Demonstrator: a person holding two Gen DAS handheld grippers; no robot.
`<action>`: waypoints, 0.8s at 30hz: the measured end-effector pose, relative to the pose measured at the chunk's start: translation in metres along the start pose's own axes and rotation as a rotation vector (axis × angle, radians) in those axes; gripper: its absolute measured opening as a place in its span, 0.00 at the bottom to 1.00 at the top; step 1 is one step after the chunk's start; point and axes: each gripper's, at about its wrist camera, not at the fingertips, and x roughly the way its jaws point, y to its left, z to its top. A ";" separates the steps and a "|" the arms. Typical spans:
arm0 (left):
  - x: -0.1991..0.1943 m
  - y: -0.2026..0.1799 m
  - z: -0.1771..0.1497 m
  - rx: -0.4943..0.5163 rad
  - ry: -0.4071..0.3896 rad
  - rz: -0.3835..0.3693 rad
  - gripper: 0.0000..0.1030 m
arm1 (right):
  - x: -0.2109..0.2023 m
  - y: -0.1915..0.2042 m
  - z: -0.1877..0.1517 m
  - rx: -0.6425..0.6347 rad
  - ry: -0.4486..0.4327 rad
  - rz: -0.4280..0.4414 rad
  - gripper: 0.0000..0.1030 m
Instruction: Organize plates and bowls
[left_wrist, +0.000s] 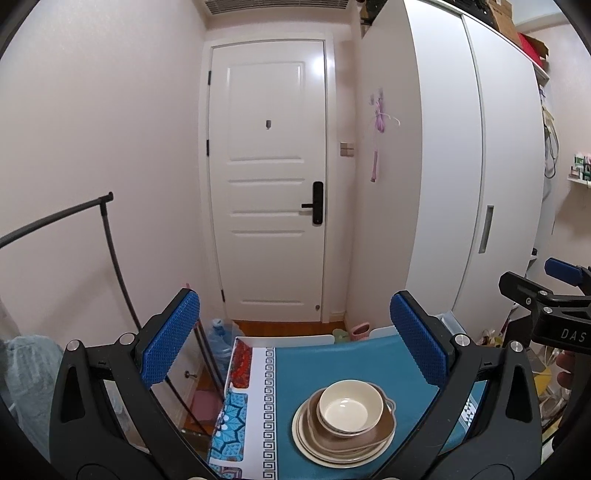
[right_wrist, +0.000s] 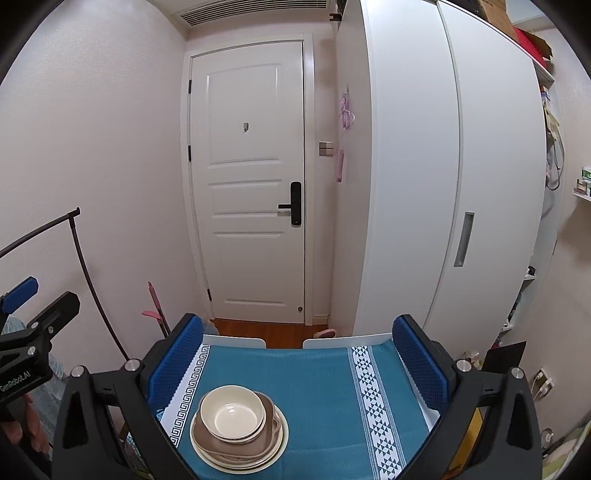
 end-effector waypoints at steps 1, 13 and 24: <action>0.000 -0.001 0.000 0.000 -0.002 0.000 1.00 | 0.001 0.000 0.000 0.000 0.000 -0.002 0.99; 0.003 -0.006 0.003 0.009 -0.004 0.009 1.00 | 0.002 0.002 -0.001 0.013 -0.003 -0.015 0.99; 0.008 -0.005 0.006 0.007 -0.008 0.026 1.00 | 0.003 0.004 0.001 0.013 -0.006 -0.016 0.99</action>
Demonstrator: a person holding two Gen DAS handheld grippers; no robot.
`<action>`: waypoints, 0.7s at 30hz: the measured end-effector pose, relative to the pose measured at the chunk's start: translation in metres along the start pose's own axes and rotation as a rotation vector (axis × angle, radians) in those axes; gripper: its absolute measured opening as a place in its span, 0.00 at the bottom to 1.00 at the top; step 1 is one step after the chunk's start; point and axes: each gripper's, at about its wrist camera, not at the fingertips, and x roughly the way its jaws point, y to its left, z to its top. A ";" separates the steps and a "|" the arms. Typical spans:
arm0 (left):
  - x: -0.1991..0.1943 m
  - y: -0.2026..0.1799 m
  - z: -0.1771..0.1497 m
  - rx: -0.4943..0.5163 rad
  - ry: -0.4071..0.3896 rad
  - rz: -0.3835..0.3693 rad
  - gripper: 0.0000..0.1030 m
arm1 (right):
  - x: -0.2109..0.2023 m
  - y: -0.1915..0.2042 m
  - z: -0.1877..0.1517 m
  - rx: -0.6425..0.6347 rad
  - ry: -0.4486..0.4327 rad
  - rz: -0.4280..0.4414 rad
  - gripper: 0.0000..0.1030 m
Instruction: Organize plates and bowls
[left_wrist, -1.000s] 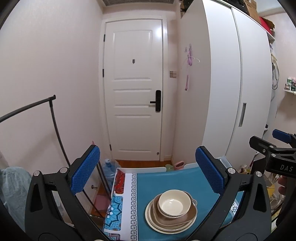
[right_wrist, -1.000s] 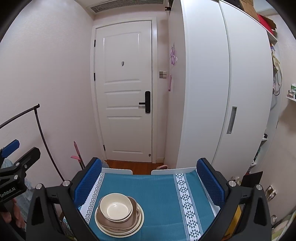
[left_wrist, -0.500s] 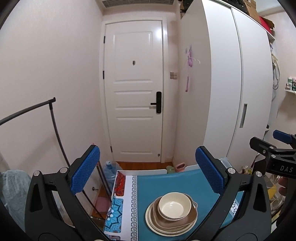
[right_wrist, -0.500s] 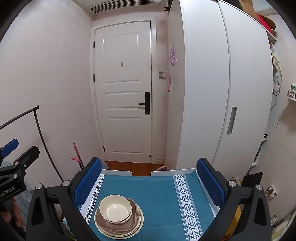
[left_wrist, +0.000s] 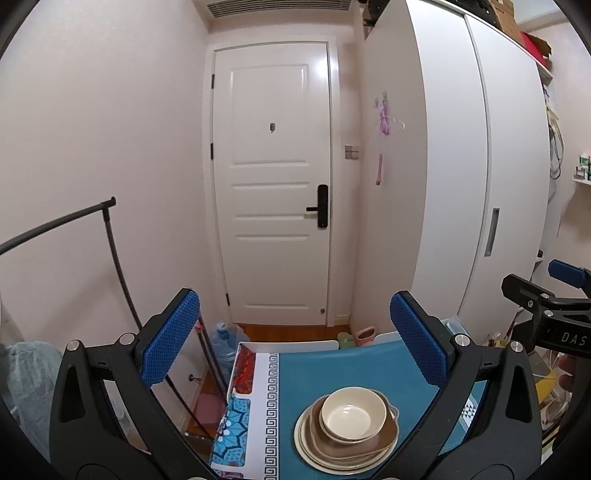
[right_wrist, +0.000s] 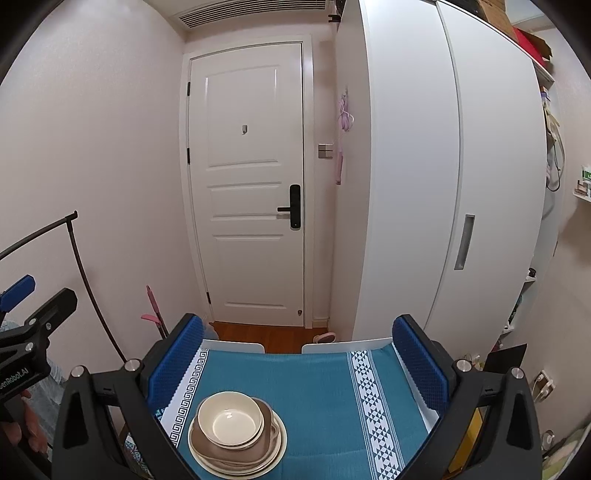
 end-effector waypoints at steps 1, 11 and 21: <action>0.000 0.000 0.000 0.003 -0.003 0.003 1.00 | 0.000 0.000 0.000 0.001 0.000 0.001 0.99; -0.002 0.003 0.004 -0.005 -0.048 0.035 1.00 | 0.007 0.001 0.003 0.001 0.005 0.013 0.99; 0.025 0.003 0.002 0.018 -0.017 0.035 1.00 | 0.035 0.002 0.007 -0.002 0.048 0.022 0.99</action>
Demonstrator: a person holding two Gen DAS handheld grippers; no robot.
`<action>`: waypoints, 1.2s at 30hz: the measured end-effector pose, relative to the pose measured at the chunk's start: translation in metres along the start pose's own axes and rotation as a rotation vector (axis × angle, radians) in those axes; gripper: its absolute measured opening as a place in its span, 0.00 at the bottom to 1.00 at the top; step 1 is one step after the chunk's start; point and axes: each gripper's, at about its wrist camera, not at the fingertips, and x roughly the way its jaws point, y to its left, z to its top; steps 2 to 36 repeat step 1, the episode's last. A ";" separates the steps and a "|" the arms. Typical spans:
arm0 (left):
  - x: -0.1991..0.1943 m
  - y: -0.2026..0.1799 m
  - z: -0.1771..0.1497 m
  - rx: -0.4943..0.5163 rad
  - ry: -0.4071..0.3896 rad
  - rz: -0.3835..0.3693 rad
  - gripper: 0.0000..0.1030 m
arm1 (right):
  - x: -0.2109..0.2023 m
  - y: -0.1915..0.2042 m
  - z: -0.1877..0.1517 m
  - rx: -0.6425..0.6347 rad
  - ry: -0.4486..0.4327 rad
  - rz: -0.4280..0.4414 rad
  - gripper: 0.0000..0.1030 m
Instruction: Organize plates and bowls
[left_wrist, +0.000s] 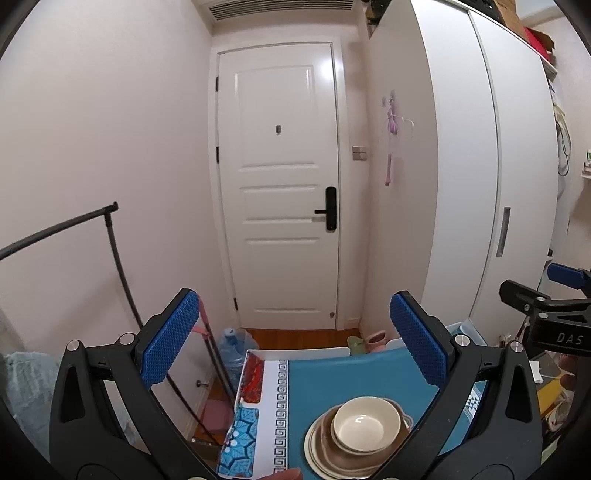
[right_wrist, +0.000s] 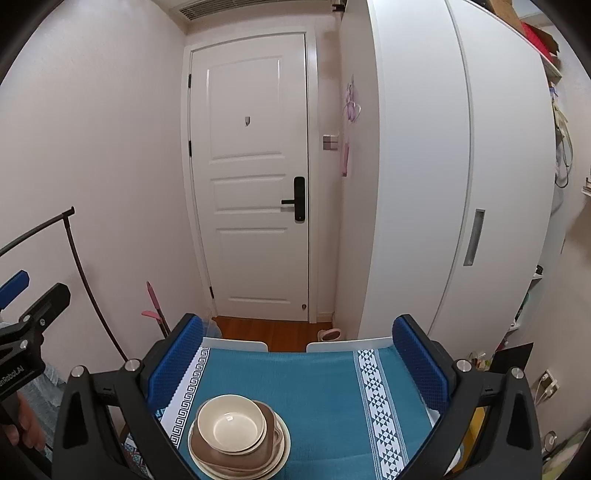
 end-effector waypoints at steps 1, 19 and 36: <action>0.003 -0.001 -0.001 0.006 0.004 0.004 1.00 | 0.006 0.000 0.000 0.000 0.011 0.001 0.99; 0.003 -0.001 -0.001 0.006 0.004 0.004 1.00 | 0.006 0.000 0.000 0.000 0.011 0.001 0.99; 0.003 -0.001 -0.001 0.006 0.004 0.004 1.00 | 0.006 0.000 0.000 0.000 0.011 0.001 0.99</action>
